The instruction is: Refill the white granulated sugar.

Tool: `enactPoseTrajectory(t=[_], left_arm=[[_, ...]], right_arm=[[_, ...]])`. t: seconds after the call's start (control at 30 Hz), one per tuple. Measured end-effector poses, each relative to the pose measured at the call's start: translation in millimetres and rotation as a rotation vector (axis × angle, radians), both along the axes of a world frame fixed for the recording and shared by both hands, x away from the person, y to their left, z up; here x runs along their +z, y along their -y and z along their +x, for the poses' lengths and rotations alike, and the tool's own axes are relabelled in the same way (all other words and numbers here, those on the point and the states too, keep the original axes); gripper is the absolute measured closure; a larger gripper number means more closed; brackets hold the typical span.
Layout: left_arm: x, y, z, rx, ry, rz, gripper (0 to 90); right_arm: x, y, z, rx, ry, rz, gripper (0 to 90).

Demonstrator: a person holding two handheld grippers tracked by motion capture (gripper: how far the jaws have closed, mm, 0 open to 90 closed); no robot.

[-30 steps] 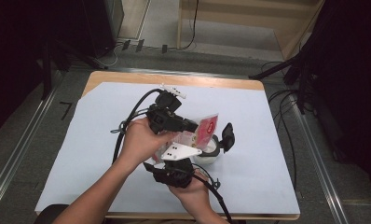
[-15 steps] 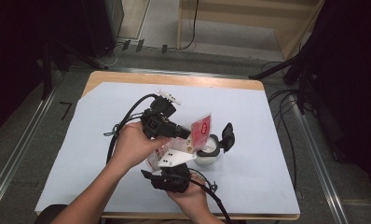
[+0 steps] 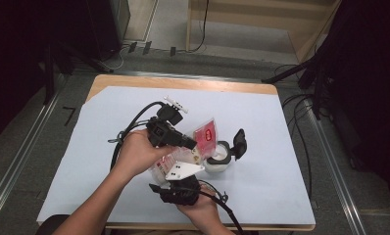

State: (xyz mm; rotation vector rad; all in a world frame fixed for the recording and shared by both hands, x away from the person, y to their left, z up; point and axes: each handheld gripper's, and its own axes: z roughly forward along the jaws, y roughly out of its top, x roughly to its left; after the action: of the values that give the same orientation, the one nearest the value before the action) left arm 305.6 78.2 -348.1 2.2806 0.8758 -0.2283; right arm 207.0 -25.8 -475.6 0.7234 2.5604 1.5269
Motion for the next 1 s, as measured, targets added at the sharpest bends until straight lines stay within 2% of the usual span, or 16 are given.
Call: enactPoseTrajectory(t=[0.17, 0.33, 0.73, 1.0], left_arm=[[-6.9, 1.8, 1.3, -0.021, -0.025, 0.011, 83.1], [-13.2, 3.3, 1.2, -0.030, -0.039, 0.000, 83.3], [-13.3, 0.7, -0.1, -0.043, -0.026, -0.004, 86.4], [-8.6, -4.3, -0.4, -0.045, -0.019, -0.030, 86.8]], right_arm=[[-6.6, -1.6, -0.8, 0.009, 0.011, -0.037, 60.2], [-10.1, -0.7, -2.0, 0.023, 0.019, -0.053, 60.1], [-10.8, -0.3, -1.1, 0.021, 0.019, -0.067, 60.1], [-8.7, 1.6, 0.7, 0.016, 0.024, -0.063, 59.9]])
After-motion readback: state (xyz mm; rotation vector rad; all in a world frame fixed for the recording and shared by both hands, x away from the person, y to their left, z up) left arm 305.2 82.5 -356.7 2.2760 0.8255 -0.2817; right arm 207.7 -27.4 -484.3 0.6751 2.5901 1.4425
